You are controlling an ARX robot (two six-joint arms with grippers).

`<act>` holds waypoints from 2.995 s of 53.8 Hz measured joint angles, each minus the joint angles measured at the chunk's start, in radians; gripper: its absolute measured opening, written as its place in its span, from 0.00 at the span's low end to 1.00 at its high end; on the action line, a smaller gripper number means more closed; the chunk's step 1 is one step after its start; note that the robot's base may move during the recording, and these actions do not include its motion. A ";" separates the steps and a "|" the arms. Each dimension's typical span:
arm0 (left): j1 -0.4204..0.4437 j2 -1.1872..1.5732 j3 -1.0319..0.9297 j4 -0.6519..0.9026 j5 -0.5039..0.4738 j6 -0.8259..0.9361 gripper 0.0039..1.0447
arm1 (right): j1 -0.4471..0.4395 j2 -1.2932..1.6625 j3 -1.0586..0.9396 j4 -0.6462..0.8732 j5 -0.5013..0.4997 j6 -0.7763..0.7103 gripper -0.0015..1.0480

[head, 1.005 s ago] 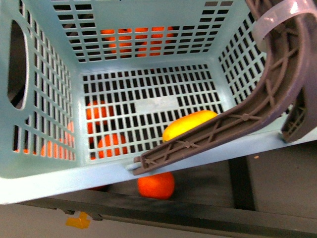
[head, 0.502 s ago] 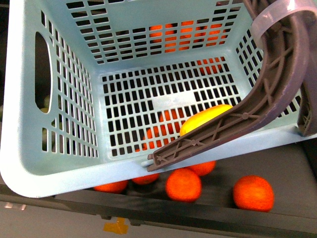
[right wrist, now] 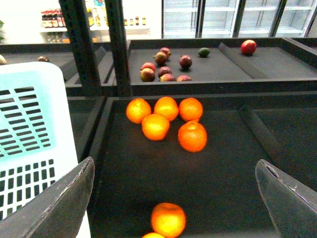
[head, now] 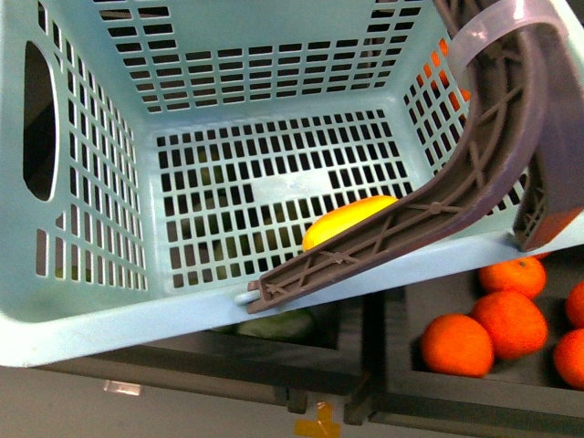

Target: Pick mango and avocado into basket

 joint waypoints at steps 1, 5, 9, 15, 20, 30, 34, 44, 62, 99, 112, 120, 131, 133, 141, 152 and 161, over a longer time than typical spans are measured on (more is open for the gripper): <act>0.000 0.000 0.000 0.000 0.004 -0.001 0.27 | 0.000 0.000 0.000 0.000 0.000 0.000 0.92; 0.000 0.000 0.000 0.000 0.010 -0.003 0.27 | 0.000 0.000 0.000 0.000 -0.003 0.000 0.92; 0.000 0.000 0.000 0.000 0.011 -0.003 0.27 | 0.000 0.000 0.000 0.000 -0.001 0.000 0.92; 0.000 0.000 0.000 0.000 0.011 -0.001 0.27 | 0.000 0.000 0.000 0.000 0.000 0.000 0.92; 0.000 0.000 0.000 0.000 0.012 -0.004 0.27 | 0.000 0.000 0.000 0.000 -0.001 0.000 0.92; 0.001 0.000 0.000 0.000 0.003 -0.001 0.27 | 0.000 -0.001 0.000 0.000 -0.002 0.000 0.92; 0.001 0.000 0.000 0.000 0.003 0.000 0.27 | 0.000 0.001 0.000 0.000 -0.003 0.000 0.92; 0.001 0.000 0.000 0.000 0.008 -0.002 0.27 | 0.000 -0.001 0.000 0.000 -0.002 0.000 0.92; 0.001 0.000 0.000 0.000 0.012 0.001 0.27 | 0.000 0.002 0.000 0.000 -0.004 0.000 0.92; -0.001 0.000 -0.001 0.001 0.018 -0.002 0.27 | -0.209 0.203 0.239 -0.628 0.206 0.389 0.92; -0.003 0.000 -0.001 0.001 0.008 -0.005 0.27 | -0.392 0.589 0.291 -0.301 0.031 0.294 0.92; 0.001 0.000 -0.001 0.001 -0.008 0.002 0.27 | -0.380 0.924 0.401 -0.112 -0.039 0.243 0.92; 0.001 0.000 -0.001 0.001 0.008 0.000 0.27 | -0.294 1.264 0.618 -0.082 -0.080 0.233 0.92; 0.001 0.000 -0.001 0.001 0.011 0.000 0.27 | -0.275 1.319 0.669 -0.093 -0.083 0.234 0.92; 0.000 0.000 -0.001 0.001 0.016 0.000 0.27 | -0.224 1.451 0.816 -0.137 -0.083 0.243 0.92; 0.000 0.000 -0.001 0.001 0.012 0.000 0.27 | -0.162 1.566 0.977 -0.187 -0.098 0.262 0.92; 0.000 0.000 -0.001 0.001 -0.002 0.001 0.27 | -0.123 1.637 1.089 -0.230 -0.108 0.266 0.92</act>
